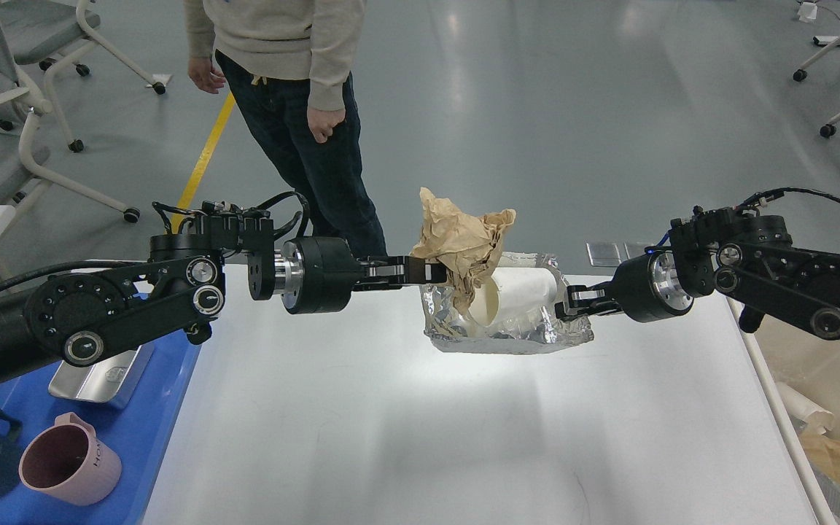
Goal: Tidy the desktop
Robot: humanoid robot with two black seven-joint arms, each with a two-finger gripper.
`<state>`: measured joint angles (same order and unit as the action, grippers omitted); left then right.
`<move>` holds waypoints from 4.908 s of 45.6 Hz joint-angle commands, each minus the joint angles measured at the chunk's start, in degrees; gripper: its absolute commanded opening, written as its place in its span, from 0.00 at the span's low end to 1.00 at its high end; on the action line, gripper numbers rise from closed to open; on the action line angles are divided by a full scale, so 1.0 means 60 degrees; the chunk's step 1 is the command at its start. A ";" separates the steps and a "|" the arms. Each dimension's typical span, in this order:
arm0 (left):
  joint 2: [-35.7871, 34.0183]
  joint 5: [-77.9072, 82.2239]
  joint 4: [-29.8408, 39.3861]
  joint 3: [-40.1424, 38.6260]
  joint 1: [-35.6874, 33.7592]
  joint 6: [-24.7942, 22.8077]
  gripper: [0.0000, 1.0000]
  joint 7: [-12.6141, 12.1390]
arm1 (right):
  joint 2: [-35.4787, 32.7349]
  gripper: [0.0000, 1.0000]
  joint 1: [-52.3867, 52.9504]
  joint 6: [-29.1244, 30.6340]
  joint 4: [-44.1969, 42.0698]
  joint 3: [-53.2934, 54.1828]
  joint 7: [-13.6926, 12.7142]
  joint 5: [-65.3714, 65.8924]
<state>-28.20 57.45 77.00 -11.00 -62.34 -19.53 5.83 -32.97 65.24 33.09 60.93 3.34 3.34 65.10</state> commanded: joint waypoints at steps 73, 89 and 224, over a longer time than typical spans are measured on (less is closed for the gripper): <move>-0.2521 -0.3905 0.0087 -0.4683 0.2478 0.0485 0.93 0.0098 | -0.1052 0.00 -0.0487 -0.0182 -0.0193 0.0264 0.0073 -0.0610; -0.2039 -0.7288 -0.0176 -0.8565 0.5745 0.1072 0.95 -0.0546 | -0.2414 0.00 -0.0692 -0.0358 -0.0384 0.0249 0.0088 -0.1958; 0.1537 -0.8740 -0.4864 -1.1232 0.8163 -0.1755 0.96 -0.0429 | 0.2624 1.00 -0.4223 -0.0168 -0.7708 0.8949 0.0674 -0.8976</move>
<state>-19.01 5.06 47.81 -77.70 -13.39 -30.08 3.26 -19.75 40.17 30.09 13.02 52.35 7.48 11.24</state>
